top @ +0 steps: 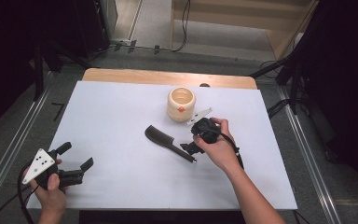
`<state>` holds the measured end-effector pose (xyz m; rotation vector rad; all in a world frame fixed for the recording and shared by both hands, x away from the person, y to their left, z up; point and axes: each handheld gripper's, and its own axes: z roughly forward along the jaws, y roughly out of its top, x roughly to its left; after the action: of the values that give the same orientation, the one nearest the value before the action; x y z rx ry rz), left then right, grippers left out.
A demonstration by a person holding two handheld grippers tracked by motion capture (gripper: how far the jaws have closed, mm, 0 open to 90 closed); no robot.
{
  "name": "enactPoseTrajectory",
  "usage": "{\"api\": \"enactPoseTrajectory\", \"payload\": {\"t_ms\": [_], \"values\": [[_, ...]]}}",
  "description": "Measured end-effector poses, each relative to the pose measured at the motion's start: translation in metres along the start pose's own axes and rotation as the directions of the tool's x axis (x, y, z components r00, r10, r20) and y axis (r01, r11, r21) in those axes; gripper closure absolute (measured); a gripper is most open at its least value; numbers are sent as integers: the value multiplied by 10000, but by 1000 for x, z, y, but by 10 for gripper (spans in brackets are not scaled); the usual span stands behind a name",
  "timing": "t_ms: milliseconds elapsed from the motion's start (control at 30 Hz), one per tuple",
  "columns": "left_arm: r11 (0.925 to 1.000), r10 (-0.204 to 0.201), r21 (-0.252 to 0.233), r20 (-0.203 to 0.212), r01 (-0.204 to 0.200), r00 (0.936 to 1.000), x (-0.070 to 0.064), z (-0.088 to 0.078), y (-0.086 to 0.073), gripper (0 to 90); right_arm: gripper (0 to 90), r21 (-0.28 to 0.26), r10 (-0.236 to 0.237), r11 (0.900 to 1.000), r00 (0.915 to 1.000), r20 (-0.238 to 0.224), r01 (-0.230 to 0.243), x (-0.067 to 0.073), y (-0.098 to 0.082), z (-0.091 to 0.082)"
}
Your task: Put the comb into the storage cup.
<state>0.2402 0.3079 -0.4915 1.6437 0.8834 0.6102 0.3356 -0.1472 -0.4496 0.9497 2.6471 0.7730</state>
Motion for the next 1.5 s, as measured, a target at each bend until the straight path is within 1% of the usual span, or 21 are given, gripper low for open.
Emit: {"api": "enactPoseTrajectory", "payload": {"t_ms": [133, 167, 200, 233, 300, 400, 533, 567, 600, 767, 800, 933, 1033, 1067, 1100, 1133, 1167, 1233, 1333, 1467, 1500], "values": [[10000, -45, -18, 23, 45, 10000, 0, 0, 0, 0, 54, 212, -39, 9998, 9999, -144, 42, 3, 3, 6], [10000, -36, -10, 7, 36, 10000, 1, -1, 0, 0, 146, 329, -46, 9994, 9997, -230, 53, 4, 4, 9], [10000, -41, -16, 22, 41, 10000, 1, -1, 0, 0, 146, 329, -46, 9994, 9997, -230, 53, 4, 4, 9], [10000, -42, -18, 23, 42, 10000, 0, -1, 0, 0, 148, 483, 34, 9988, 9987, -509, -9, 5, 5, 13], [10000, -22, -4, 26, 22, 10000, 0, -1, 0, 0, 148, 655, -46, 9978, 9975, -710, 93, 6, 5, 16], [10000, -33, 13, 17, 33, 10000, 0, 0, 0, 0, 178, 931, 91, 9957, 9945, -1044, 7, 9, 6, 20], [10000, -32, 12, 40, 32, 10000, 0, 0, 0, 0, 356, 1012, 191, 9948, 9938, -1099, -79, 14, 7, 24], [10000, -32, 12, 40, 32, 10000, 0, 0, 0, 0, 356, 1012, 191, 9948, 9938, -1099, -79, 14, 7, 24], [10000, -28, 9, 28, 28, 10000, 0, 0, 0, 0, 423, 1174, 177, 9931, 9931, -1157, -40, 15, 7, 26], [10000, -10, -6, 30, 10, 10000, 0, 0, 0, 0, 511, 1532, 260, 9882, 9909, -1319, -56, 16, 7, 33], [10000, -11, 2, 29, 11, 10000, 0, 0, 0, 0, 545, 1598, 346, 9871, 9871, -1562, -93, 18, 7, 36], [10000, 1, 3, 48, -1, 10000, 0, 0, 0, 0, 580, 1804, 270, 9836, 9906, -1338, -24, 23, 8, 40], [10000, 3, 8, 52, -3, 10000, 0, 0, 0, 0, 657, 1977, 238, 9803, 9929, -1165, -3, 25, 7, 45], [10000, 19, 22, 74, -19, 10000, 0, 0, 0, 0, 657, 1977, 238, 9803, 9929, -1165, -3, 25, 7, 45], [10000, 31, 28, 73, -31, 10000, 0, -1, 0, 0, 691, 1972, 264, 9803, 9950, -963, -69, 26, 7, 45], [10000, 43, 26, 66, -43, 10000, 0, -1, 0, 0, 699, 1925, 89, 9813, 9960, -889, 84, 27, 6, 45], [10000, 33, 25, 76, -33, 10000, 0, 0, 0, 0, 704, 1860, 128, 9825, 9970, -757, 15, 29, 5, 45], [10000, 31, 41, 50, -31, 10000, 0, 0, 0, 0, 706, 1824, 7, 9831, 9973, -731, 127, 29, 4, 45], [10000, 33, 50, 30, -33, 10000, 0, 0, 0, 0, 707, 1570, -256, 9869, 9964, -808, 381, 29, 2, 45], [10000, 39, 53, 13, -39, 10000, 0, 0, 0, 0, 708, 1258, -338, 9910, 9947, -972, 460, 27, -2, 43], [10000, 49, 68, 9, -49, 10000, 0, 0, 0, 0, 708, 987, -291, 9943, 9945, -1002, 391, 26, -4, 42]]}}
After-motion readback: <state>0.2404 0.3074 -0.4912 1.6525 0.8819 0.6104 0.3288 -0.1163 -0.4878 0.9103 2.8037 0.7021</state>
